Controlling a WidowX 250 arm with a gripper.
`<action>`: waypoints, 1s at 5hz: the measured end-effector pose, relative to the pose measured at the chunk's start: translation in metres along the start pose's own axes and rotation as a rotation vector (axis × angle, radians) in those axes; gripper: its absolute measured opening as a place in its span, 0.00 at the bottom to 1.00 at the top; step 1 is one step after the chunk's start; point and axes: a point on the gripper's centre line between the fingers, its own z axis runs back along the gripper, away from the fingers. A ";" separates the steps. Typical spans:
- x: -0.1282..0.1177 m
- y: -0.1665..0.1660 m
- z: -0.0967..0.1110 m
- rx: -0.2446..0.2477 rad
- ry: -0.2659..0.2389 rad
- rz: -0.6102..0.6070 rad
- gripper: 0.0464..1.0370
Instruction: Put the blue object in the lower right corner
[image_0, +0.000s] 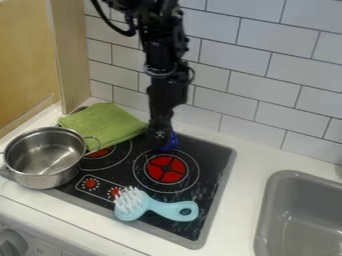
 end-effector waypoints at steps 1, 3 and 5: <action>0.002 0.006 -0.009 -0.007 -0.006 0.016 0.96; 0.006 0.015 -0.018 -0.002 -0.006 0.018 0.74; 0.011 0.015 -0.020 0.018 0.006 0.012 0.72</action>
